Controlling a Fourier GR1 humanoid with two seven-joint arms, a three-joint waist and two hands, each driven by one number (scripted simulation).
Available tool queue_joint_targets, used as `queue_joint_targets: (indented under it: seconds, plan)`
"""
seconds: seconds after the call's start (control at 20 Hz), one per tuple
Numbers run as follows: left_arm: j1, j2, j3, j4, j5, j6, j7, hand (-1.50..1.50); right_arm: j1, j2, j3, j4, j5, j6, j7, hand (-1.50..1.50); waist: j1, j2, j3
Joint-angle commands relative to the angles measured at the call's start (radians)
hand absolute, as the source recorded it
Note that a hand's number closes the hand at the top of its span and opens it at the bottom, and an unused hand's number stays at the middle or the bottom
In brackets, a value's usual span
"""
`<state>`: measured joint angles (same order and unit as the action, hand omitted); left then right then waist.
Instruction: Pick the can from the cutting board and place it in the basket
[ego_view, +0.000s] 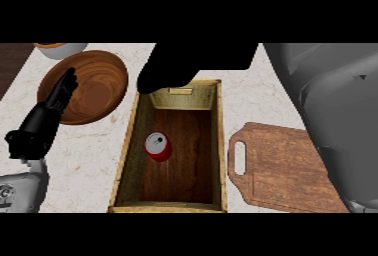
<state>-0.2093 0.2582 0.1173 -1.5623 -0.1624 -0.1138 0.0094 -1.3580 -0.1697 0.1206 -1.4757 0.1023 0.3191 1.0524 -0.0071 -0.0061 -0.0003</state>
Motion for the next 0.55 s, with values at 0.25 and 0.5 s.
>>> queue_joint_targets:
  seconds: [0.25, 0.5]
  plan:
    - [0.002, 0.004, 0.003, 0.000, -0.008, 0.001, 0.004, 0.00, 0.101, -0.083, -0.229, 0.001, 0.135, -0.265, 0.014, -1.50, -0.004, 0.006, 0.001]
    - [0.025, 0.001, -0.005, -0.073, 0.006, -0.013, 0.049, 0.00, 0.245, -0.205, -0.359, -0.083, 0.105, -0.228, -0.038, -1.50, -0.006, 0.000, 0.002]
